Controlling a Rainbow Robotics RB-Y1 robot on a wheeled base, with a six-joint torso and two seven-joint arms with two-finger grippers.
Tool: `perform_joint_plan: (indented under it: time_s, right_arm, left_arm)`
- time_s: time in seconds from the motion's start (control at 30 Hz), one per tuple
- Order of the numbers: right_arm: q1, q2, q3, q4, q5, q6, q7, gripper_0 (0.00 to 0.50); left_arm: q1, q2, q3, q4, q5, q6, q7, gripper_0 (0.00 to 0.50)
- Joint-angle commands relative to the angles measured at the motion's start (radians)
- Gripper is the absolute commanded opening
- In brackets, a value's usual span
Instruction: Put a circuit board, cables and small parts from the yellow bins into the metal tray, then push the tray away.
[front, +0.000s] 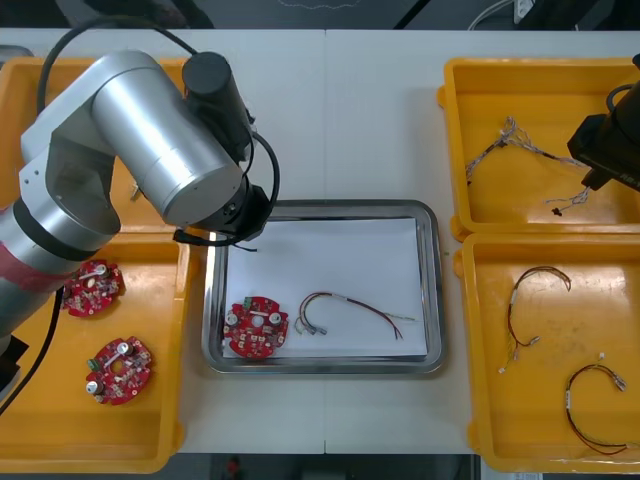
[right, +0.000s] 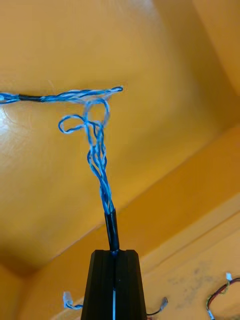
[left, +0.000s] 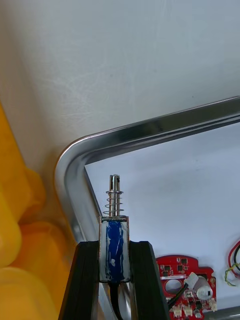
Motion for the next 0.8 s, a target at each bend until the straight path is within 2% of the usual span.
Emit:
perform_joint_plan:
  time_s: [0.03, 0.27, 0.4, 0.73, 0.77, 0.8]
  right_arm:
    - [-0.057, -0.041, -0.033, -0.059, 0.008, 0.015, 0.059, 0.000]
    - [-0.091, -0.041, -0.034, -0.101, 0.002, 0.015, 0.114, 0.000]
    - [-0.111, -0.041, -0.036, -0.113, 0.014, 0.015, 0.219, 0.000]
    - [-0.152, -0.041, -0.014, -0.156, 0.003, 0.015, 0.364, 0.000]
    - [-0.152, -0.041, -0.008, -0.167, 0.002, 0.015, 0.367, 0.000]
    - [-0.152, -0.041, 0.002, -0.176, -0.003, 0.015, 0.371, 0.000]
  left_arm:
    - [0.022, -0.014, -0.049, 0.020, -0.024, -0.047, 0.030, 0.000]
    - [0.037, -0.011, -0.084, 0.046, -0.027, -0.099, 0.058, 0.000]
    - [0.056, -0.005, -0.118, 0.057, -0.054, -0.160, 0.076, 0.000]
    - [0.059, 0.000, -0.164, 0.065, -0.089, -0.171, 0.104, 0.002]
    - [0.059, 0.001, -0.165, 0.065, -0.087, -0.172, 0.106, 0.006]
    - [0.059, 0.001, -0.167, 0.065, -0.089, -0.172, 0.106, 0.034]
